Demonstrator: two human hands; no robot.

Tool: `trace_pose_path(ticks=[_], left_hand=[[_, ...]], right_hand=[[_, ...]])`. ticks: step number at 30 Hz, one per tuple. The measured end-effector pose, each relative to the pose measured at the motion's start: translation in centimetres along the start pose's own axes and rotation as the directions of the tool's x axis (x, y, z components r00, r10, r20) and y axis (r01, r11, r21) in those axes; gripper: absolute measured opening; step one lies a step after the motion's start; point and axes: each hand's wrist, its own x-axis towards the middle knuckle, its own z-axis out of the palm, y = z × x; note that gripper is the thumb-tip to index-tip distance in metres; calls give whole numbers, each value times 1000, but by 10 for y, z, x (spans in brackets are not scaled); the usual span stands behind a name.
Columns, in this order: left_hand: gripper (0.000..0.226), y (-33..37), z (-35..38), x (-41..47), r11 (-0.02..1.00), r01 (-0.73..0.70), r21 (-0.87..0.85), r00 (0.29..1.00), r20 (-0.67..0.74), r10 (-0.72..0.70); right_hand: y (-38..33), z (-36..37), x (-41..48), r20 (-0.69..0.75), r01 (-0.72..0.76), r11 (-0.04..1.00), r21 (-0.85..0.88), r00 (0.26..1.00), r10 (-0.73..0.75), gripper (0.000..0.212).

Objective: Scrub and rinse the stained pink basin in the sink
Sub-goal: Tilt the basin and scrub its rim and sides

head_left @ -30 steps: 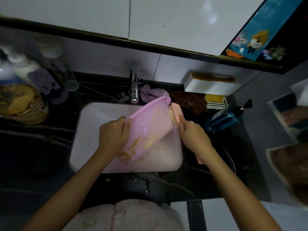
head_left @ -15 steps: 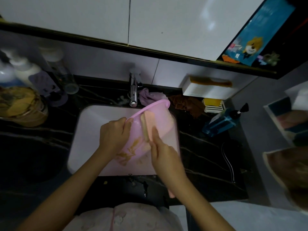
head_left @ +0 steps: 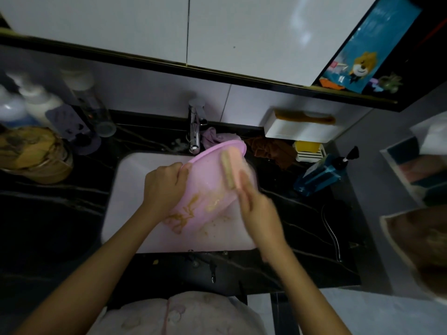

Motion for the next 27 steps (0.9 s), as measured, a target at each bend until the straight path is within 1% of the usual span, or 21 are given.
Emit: trace_pose_path(ticks=[1,2,3,5,6,7,8,10,12,13,14,15,17,18,19,21,22,23,24,26,27], left_hand=[[70,0,-1,-1,1000,-4,-3,1000,-3,4],[70,-1,-2,-2,1000,-7,-9,1000,-6,7],[70,-1,-2,-3,1000,-6,-20,1000,-5,5],[72,-1,-3,-4,999,-2,-36,1000,1,2],[72,-2,-3,-3,999,1,-38,1000,4,-1],[72,-2,-3,-3,999,7,-37,1000,3,-7],[72,-3,-4,-3,999,13,-37,1000,1,-13],[69,-6,-6,-3,999,29,-44,1000,-9,-29],[68,-7,-7,-3,998,40,-54,999,1,-40],[68,-6,-7,-3,997,42,-62,999,8,-41],[68,-6,-7,-2,997,45,-68,999,11,-45],[69,-5,-7,-2,997,49,-67,999,12,-48],[70,-3,-5,-1,996,47,-72,999,16,-46],[70,-2,-4,-2,996,47,-79,999,20,-46],[70,-3,-4,0,995,54,-81,998,23,-52],[69,-4,-3,1,995,62,-83,998,29,-60],[69,-3,-3,2,995,58,-84,998,33,-56],[69,-3,-3,3,995,49,-83,998,39,-46],[70,-2,-3,4,996,40,-86,998,43,-36],[71,0,-3,5,995,32,-90,999,41,-28],[71,0,-3,5,995,31,-90,999,42,-28]], right_hand=[[9,-6,10,-91,-50,998,46,994,54,46],[20,-11,23,-146,-107,991,79,982,117,46],[31,-14,39,-141,-188,975,115,969,203,45],[40,-17,62,-23,-358,906,227,928,373,44],[39,-15,67,57,-414,860,298,907,417,44],[33,-10,67,90,-412,843,346,909,407,43],[27,-4,63,78,-362,855,372,930,360,43],[14,2,46,44,-173,936,307,985,168,42],[4,2,22,101,-1,993,115,995,-11,44],[5,2,16,111,62,998,-15,992,-60,44],[11,-1,20,97,86,988,-126,993,-74,44],[18,-5,31,37,20,985,-174,999,-14,44],[23,-6,44,-49,-145,981,-132,989,139,46],[20,-1,40,-69,-145,984,-106,988,138,47],[15,8,34,-70,-77,991,-108,995,70,47],[3,22,6,19,153,974,-167,988,-152,50],[6,23,-4,63,239,941,-238,971,-231,51],[12,18,-1,73,260,908,-328,965,-250,52],[22,10,14,33,178,912,-369,983,-179,52],[31,-2,40,-71,-21,959,-282,997,1,51],[27,0,40,-88,-32,973,-230,996,12,50]])
